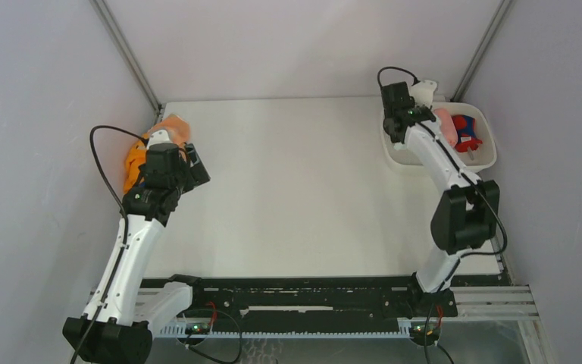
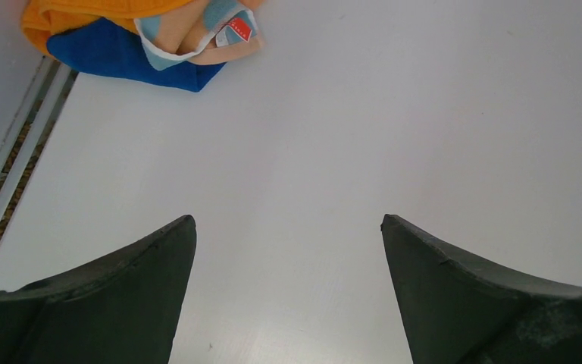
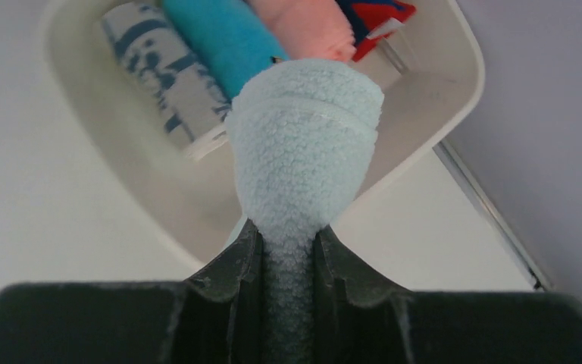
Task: Roll the towels
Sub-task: Place the towel in the bin.
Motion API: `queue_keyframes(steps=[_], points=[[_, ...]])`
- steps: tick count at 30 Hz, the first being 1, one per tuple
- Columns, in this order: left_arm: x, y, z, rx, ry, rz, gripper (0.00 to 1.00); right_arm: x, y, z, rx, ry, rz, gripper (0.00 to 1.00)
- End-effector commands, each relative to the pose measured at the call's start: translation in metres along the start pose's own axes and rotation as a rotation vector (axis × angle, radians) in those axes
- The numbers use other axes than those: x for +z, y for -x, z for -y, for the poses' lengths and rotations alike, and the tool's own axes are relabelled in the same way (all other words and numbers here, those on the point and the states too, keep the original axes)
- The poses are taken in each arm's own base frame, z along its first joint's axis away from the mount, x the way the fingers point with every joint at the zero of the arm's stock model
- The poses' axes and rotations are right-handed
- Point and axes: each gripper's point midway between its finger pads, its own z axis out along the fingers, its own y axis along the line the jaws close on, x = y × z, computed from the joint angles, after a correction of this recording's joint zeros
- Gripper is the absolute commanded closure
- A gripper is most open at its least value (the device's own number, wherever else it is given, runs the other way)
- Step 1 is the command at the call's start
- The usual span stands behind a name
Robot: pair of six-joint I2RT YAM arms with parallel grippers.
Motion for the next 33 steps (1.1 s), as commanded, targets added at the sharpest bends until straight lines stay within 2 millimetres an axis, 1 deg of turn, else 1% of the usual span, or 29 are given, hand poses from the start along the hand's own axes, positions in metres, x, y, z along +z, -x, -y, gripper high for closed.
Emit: queue_keyframes(steps=[1,2,5,9,13,17,23,26,30,33], points=[[-0.001,0.006,-0.011,0.031,0.052,0.025,0.03,0.016,-0.020,0.026,0.165,-0.258,-0.131,1.00],[0.001,0.006,-0.012,0.033,0.057,0.020,0.03,0.017,-0.016,0.030,0.199,-0.305,-0.138,1.00],[0.002,0.004,-0.012,0.034,0.062,0.012,0.03,0.030,-0.028,0.032,0.238,-0.432,-0.204,1.00],[0.004,0.003,-0.013,0.036,0.067,0.005,0.03,0.052,-0.052,0.026,0.253,-0.510,-0.334,1.00],[0.006,0.002,-0.013,0.037,0.072,0.000,0.03,0.065,-0.071,0.030,0.281,-0.560,-0.385,1.00],[0.007,0.001,-0.012,0.040,0.073,-0.007,0.03,0.074,-0.078,0.035,0.318,-0.577,-0.378,1.00],[0.008,0.000,-0.013,0.042,0.079,-0.008,0.03,0.093,-0.096,0.027,0.357,-0.580,-0.418,1.00],[0.008,0.000,-0.014,0.039,0.081,-0.009,0.03,0.102,-0.104,0.022,0.404,-0.586,-0.435,1.00],[0.009,0.000,-0.015,0.037,0.085,-0.009,0.03,0.110,-0.101,0.014,0.437,-0.557,-0.448,1.00],[0.009,0.001,-0.015,0.034,0.083,-0.008,0.03,0.112,-0.100,0.010,0.461,-0.549,-0.446,1.00]])
